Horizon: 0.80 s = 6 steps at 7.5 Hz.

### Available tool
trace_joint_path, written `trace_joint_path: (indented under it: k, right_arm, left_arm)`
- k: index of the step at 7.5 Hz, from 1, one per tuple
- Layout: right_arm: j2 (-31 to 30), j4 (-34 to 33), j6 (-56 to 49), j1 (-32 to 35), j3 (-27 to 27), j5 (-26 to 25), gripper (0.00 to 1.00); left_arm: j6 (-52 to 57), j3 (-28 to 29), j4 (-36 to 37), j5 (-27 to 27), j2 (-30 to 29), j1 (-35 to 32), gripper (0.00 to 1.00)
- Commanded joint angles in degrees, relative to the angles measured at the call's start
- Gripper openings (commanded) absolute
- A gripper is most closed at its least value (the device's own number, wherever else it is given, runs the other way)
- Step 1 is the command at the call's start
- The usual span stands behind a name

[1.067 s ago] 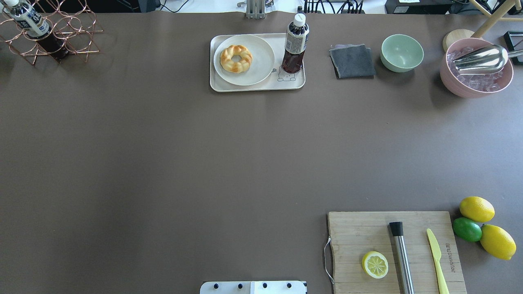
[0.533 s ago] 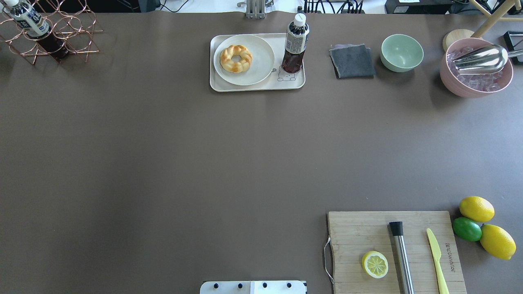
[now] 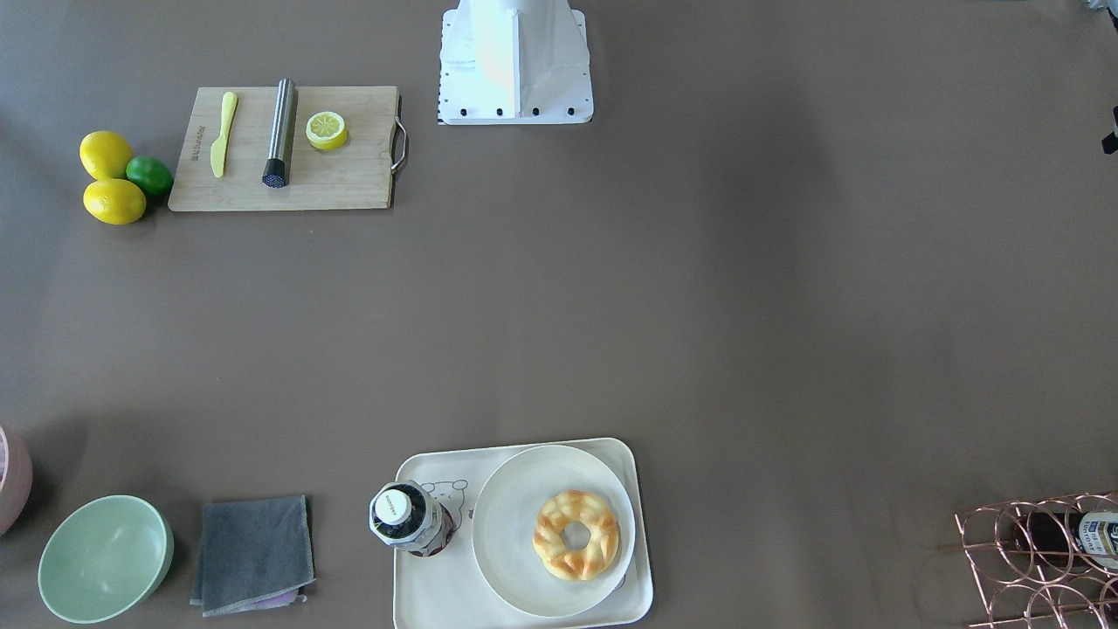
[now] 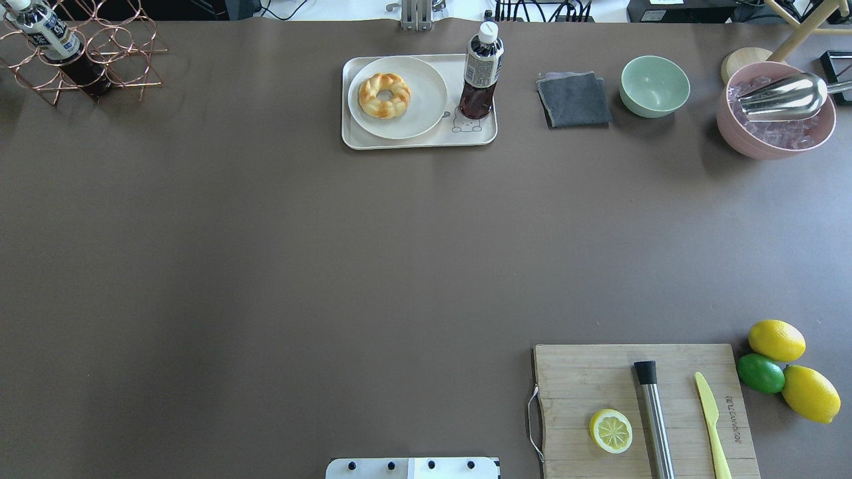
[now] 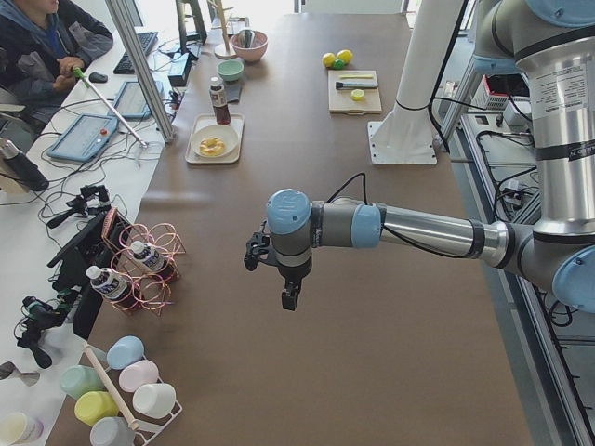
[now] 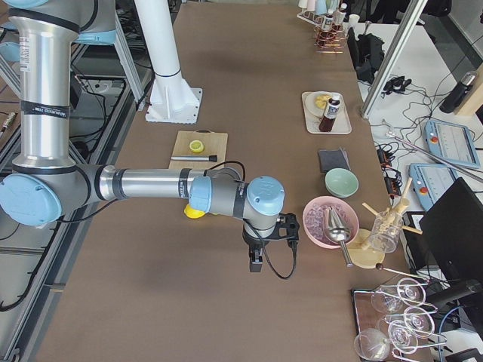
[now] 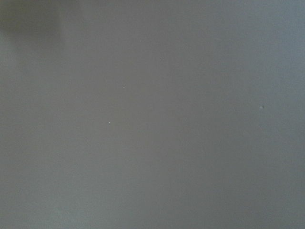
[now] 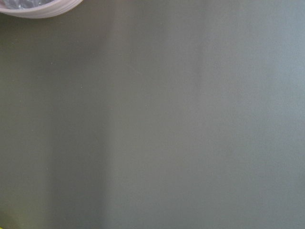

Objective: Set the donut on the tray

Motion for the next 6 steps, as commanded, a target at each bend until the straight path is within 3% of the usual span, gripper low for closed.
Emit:
trace_joint_path:
  k: [1,6]
  right_arm:
    - [0.3,-0.1,0.0,0.0,0.0,0.0,1.00]
    - [0.8,-0.2,0.4,0.0,1.8,0.0,1.00]
  left_arm:
    - [0.1,0.2,-0.1,0.1,0.2,-1.1,0.97]
    - [0.0,0.7,-0.2,-0.4,2.4,-4.3,0.97]
